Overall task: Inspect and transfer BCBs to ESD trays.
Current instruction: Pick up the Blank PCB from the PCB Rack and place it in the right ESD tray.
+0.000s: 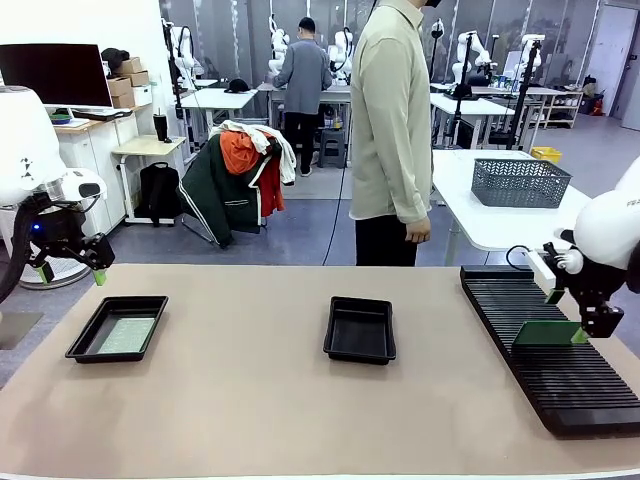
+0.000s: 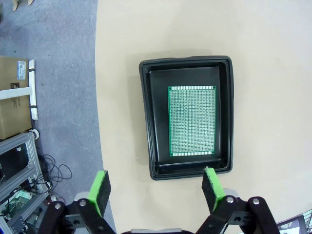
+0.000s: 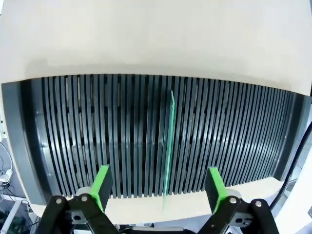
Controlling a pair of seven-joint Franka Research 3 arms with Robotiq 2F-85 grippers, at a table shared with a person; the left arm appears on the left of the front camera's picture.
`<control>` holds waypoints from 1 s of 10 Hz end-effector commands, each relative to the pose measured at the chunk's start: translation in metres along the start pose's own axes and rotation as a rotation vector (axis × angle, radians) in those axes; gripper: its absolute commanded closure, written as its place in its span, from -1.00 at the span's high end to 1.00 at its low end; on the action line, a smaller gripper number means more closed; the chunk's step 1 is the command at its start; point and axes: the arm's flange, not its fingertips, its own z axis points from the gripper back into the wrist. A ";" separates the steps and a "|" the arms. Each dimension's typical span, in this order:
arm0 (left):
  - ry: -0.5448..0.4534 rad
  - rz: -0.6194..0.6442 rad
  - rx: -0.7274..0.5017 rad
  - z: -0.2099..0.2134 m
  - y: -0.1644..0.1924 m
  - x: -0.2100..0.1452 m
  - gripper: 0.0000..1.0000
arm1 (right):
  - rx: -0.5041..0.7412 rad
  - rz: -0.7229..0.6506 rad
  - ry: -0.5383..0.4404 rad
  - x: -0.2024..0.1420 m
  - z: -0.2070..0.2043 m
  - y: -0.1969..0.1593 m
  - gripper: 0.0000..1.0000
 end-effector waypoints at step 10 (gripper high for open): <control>-0.012 0.000 -0.002 -0.001 0.000 0.000 1.00 | 0.012 -0.040 -0.015 -0.001 -0.021 -0.002 1.00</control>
